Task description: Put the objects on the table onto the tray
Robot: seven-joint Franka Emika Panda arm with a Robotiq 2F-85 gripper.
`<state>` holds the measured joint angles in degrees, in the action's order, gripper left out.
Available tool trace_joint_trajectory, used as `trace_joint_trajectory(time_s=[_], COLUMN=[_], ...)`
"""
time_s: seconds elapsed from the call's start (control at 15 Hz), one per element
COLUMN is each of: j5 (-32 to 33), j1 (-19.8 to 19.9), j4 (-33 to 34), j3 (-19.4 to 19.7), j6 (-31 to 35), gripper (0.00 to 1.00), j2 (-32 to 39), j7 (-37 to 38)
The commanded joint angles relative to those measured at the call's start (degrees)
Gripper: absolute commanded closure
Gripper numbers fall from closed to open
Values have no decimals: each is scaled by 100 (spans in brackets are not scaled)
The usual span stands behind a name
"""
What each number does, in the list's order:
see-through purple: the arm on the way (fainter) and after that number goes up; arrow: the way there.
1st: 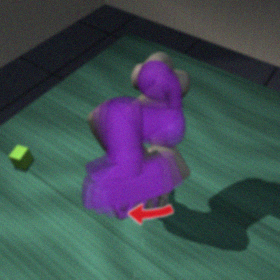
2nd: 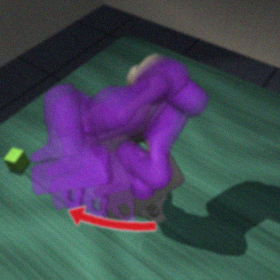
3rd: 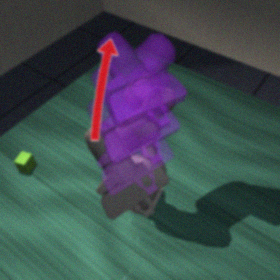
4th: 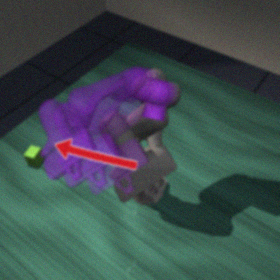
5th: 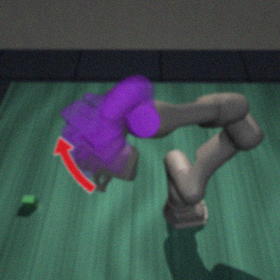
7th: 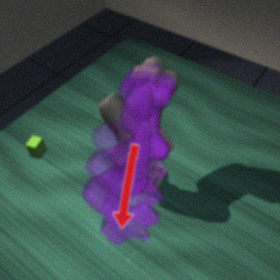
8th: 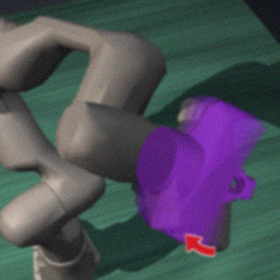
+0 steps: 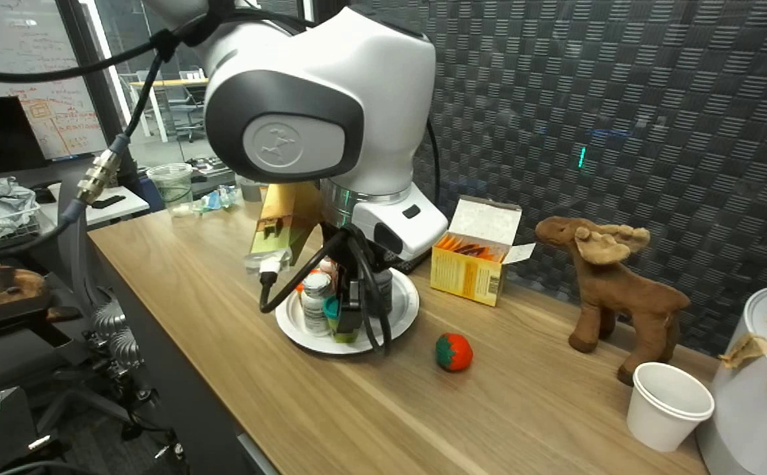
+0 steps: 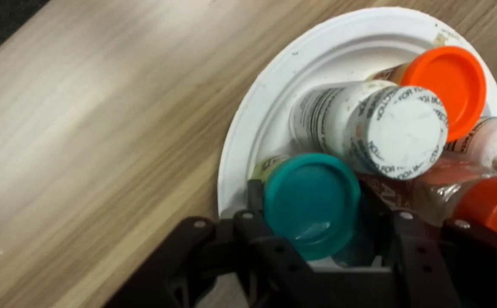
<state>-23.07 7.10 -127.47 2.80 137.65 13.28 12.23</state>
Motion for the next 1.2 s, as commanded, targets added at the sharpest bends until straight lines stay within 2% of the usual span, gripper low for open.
trace_joint_trajectory(time_s=[0.0,0.27,0.33,0.6,0.93,1.13], j5=[-381,-482,-483,-529,-674,-578], j1=[42,22,17,33,91,110], j4=[-3,-64,-93,-197,-369,-258], j3=[-86,-47,-30,21,104,229], j6=[-363,-419,-344,-44,511,891], gripper=[72,72,27,1,0,1], j2=[-38,-73,-89,-148,-383,-349], j7=[-490,-646,-611,-532,-455,-159])
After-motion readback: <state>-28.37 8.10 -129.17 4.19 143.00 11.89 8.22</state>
